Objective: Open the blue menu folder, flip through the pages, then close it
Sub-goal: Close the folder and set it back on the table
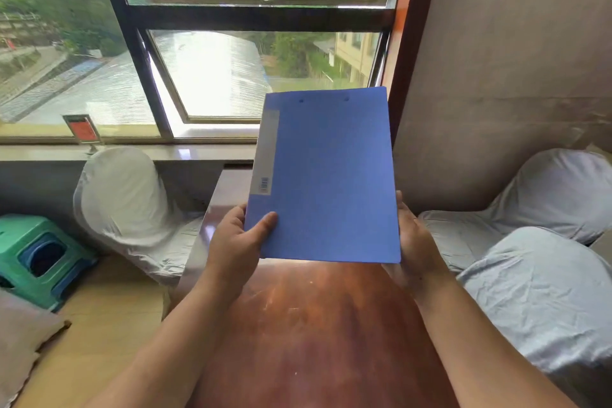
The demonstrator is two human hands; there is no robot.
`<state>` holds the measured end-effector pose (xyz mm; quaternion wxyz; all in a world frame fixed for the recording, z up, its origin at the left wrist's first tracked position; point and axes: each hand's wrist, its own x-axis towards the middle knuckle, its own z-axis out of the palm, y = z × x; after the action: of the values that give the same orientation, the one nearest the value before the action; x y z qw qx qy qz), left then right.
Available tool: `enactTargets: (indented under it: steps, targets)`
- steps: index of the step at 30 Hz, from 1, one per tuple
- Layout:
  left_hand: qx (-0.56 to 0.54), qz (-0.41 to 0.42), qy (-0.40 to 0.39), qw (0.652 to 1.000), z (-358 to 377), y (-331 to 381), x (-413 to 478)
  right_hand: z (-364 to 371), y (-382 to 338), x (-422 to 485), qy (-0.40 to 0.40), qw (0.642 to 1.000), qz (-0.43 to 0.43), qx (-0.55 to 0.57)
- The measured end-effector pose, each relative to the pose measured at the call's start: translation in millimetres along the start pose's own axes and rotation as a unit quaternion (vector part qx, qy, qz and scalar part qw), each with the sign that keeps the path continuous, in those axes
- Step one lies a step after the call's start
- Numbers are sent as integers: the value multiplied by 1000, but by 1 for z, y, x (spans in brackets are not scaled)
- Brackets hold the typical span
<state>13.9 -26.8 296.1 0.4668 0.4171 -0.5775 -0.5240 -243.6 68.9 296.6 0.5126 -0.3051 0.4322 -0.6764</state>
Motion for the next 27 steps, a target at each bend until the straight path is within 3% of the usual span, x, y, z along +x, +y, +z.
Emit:
enactTargets:
  steps: [4,13,16,20,23,27]
  targets:
    - [-19,-15,49,999,-7,-3,0,-6,2,6,-13,997,-4,-74]
    - [-41,-17,49,998,-5,-10,0,-5,6,14,23,994,-30,-104]
    - [14,-65,33,997,-8,-30,-7,-17,25,10,59,985,-6,-159]
    - [146,-194,-34,969,-20,-109,-43,-61,81,-24,73,945,91,-305]
    - [267,-258,-78,925,-25,-178,-98,-98,145,-75,69,890,189,-409]
    - [313,-340,-124,878,-20,-256,-178,-136,222,-148,75,817,299,-487]
